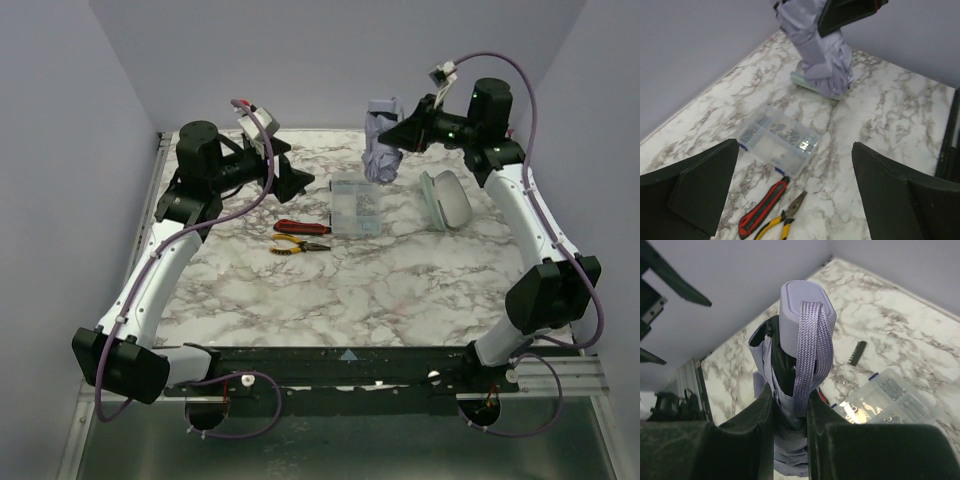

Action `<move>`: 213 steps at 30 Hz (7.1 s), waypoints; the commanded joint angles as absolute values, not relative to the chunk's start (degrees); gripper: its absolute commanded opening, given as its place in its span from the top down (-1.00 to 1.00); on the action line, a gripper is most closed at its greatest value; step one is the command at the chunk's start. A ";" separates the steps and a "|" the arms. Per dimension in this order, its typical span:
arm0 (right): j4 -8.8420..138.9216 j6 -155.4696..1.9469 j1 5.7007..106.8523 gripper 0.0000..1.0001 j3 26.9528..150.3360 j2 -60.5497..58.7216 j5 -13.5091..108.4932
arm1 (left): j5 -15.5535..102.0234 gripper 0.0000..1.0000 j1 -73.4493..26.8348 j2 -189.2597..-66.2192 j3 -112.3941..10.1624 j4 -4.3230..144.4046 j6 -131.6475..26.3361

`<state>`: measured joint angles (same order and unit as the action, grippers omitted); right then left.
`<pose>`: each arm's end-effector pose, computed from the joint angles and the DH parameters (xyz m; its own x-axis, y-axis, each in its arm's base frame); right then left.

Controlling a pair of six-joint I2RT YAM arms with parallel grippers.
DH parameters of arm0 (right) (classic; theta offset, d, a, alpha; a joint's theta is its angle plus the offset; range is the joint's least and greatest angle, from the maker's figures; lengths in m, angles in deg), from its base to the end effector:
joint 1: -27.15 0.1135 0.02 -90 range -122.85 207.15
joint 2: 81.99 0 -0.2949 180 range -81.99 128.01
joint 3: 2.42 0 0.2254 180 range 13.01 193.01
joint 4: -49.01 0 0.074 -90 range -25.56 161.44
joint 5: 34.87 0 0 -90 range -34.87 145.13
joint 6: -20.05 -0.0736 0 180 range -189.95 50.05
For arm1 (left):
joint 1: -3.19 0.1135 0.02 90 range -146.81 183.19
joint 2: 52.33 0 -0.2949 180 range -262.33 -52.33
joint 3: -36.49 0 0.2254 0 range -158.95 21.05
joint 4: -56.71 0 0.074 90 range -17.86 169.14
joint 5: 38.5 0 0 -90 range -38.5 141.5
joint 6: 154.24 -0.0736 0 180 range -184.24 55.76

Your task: Open the umbrella

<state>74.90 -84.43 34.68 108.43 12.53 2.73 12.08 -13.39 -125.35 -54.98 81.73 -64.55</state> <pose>0.3659 0.1072 0.4511 -0.3731 0.1046 -0.9219 -0.7862 0.4920 0.3740 0.2528 -0.1240 0.4519 -0.1052 0.0357 -0.9938 0.8256 0.5602 -0.0673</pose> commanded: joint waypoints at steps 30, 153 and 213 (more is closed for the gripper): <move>95.64 -37.48 59.72 0.99 97.56 -4.30 7.67 | -6.77 -0.09 -18.41 -122.68 -51.34 72.43 -49.03; 66.67 -75.70 61.25 0.99 79.09 -3.56 2.98 | 29.68 0.63 -19.24 -123.99 -49.17 46.93 -16.16; 94.62 -39.13 65.84 0.99 77.02 1.30 9.32 | 37.40 0.23 2.23 -139.70 -79.64 39.16 -14.26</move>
<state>80.13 -44.52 63.36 81.26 0.61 13.20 25.28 -2.13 -140.23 -74.17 51.61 -13.78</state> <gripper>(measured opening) 0.236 0.383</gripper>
